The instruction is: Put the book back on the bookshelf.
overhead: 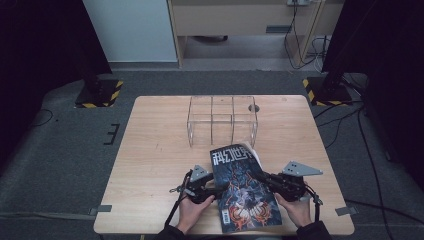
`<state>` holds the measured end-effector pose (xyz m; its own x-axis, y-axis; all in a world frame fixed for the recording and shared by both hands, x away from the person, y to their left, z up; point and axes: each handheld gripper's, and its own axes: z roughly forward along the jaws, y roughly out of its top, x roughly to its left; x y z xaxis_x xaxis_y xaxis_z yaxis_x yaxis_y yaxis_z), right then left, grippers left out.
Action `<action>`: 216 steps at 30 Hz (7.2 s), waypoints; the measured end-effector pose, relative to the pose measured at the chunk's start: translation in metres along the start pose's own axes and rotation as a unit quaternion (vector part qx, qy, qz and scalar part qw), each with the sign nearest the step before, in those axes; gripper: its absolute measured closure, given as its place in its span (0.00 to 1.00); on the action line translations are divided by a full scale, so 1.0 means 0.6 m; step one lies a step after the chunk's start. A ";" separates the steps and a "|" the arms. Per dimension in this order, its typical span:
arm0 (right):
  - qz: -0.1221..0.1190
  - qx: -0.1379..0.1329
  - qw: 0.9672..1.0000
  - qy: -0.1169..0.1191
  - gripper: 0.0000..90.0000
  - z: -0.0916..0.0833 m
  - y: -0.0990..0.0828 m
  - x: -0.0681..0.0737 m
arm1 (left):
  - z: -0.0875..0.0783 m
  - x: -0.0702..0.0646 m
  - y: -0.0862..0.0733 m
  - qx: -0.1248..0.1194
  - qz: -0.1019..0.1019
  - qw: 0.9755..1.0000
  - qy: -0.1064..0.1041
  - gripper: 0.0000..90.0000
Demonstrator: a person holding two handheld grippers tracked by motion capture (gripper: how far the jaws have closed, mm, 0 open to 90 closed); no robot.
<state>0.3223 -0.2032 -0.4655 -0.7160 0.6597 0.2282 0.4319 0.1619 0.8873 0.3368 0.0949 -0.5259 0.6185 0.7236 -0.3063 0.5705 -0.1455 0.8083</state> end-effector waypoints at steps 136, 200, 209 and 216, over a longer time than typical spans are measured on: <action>0.025 -0.039 0.997 -0.068 0.62 0.021 0.026 -0.066 | -0.170 -0.059 0.146 -0.153 0.096 0.983 0.033 0.92; 0.021 0.136 0.969 -0.206 0.15 0.039 -0.077 -0.115 | -0.208 0.068 0.267 -0.258 0.019 0.948 0.184 0.92; 0.018 0.135 0.969 -0.206 0.15 0.041 -0.078 -0.116 | -0.198 0.065 0.275 -0.251 0.016 0.950 0.183 0.92; 0.020 0.135 0.969 -0.205 0.15 0.041 -0.078 -0.115 | -0.189 0.061 0.291 -0.254 0.007 0.951 0.178 0.92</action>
<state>0.3650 -0.2382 -0.5325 -0.4417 0.8966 0.0317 0.6219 0.2805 0.7311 0.3974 0.1726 -0.3389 0.3514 0.9193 -0.1774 0.1733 0.1223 0.9772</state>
